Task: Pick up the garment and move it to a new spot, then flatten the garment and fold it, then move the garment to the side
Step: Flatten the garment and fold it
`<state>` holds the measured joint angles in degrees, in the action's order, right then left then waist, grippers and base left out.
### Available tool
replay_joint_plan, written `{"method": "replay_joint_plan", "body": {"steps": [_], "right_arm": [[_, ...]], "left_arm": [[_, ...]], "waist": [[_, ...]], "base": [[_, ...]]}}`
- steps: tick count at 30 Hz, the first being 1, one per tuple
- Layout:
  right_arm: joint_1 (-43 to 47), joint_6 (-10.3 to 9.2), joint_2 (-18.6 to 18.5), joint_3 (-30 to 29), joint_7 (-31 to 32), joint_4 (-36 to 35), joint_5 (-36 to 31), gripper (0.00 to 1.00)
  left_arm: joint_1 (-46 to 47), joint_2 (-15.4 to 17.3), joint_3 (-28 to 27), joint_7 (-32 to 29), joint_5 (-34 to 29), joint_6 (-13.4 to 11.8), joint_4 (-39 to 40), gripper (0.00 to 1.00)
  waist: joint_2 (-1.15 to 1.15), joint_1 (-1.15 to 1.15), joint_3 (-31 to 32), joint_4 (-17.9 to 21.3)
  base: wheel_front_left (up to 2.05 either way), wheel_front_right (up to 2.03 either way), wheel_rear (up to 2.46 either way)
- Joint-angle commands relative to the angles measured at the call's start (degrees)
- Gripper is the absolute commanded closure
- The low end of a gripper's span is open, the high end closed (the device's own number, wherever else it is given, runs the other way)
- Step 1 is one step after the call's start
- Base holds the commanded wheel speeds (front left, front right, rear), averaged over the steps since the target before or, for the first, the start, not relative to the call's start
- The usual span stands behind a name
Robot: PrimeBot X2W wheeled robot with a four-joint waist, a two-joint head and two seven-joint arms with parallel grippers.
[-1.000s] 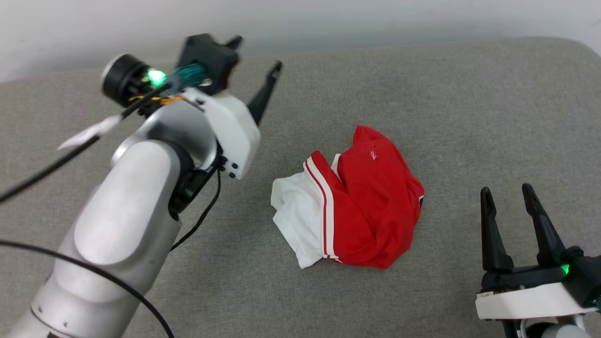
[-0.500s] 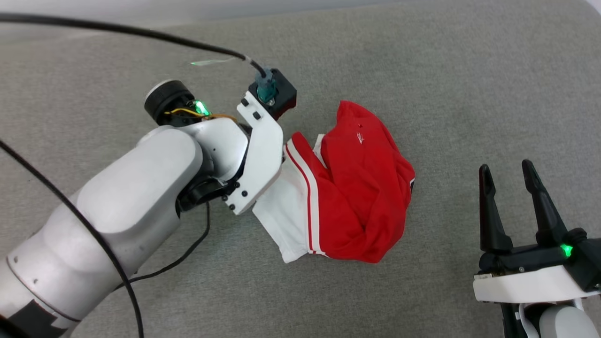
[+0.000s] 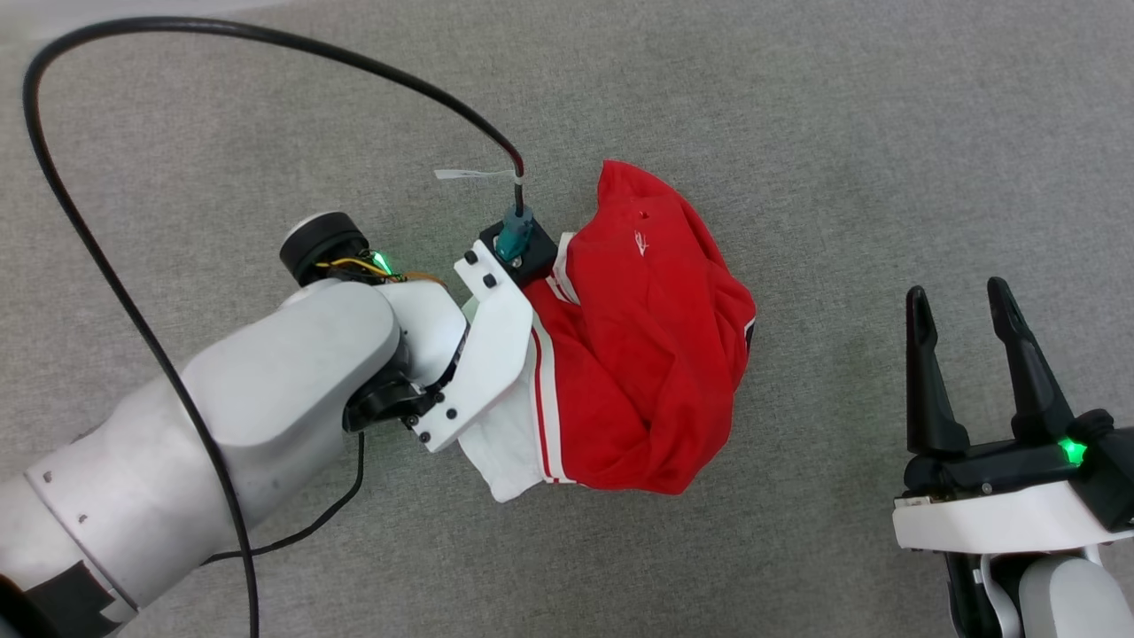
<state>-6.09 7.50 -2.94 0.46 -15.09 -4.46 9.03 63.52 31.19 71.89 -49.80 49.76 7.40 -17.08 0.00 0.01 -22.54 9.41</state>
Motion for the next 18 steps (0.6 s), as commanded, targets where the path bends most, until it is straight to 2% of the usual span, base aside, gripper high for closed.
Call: {"method": "replay_joint_plan", "body": {"steps": [1, 10, 14, 18], "right_arm": [[-0.29, -0.02, 0.11, -0.33, -0.12, 0.2, 0.01, 0.0], [1.5, -0.02, 0.11, -0.25, -0.12, 0.75, -1.06, 0.0], [2.63, -0.02, 0.11, -0.52, -0.11, 0.9, -1.46, 0.0], [3.69, -0.02, 0.11, -0.38, -0.11, 0.92, -1.77, 0.0]], "left_arm": [[-2.33, -0.31, 1.86, 0.07, 0.55, -0.01, -0.79, 1.0], [1.2, 0.12, 1.35, 7.58, 2.55, -0.01, 0.28, 1.0], [0.81, 2.67, 0.91, 11.19, 4.49, -0.01, -0.44, 1.0], [-1.0, 7.24, 0.21, 12.84, 6.11, -0.04, -1.59, 1.0]], "waist": [[0.0, -0.01, 0.42, -0.29], [0.0, -0.01, 4.72, -2.87], [0.0, -0.01, 7.09, -4.7], [0.0, -0.01, 8.53, -6.34]], "base": [[0.0, 0.0, 0.0], [0.0, 0.0, 0.0], [0.0, 0.0, 0.0], [0.0, 0.0, 0.0]]}}
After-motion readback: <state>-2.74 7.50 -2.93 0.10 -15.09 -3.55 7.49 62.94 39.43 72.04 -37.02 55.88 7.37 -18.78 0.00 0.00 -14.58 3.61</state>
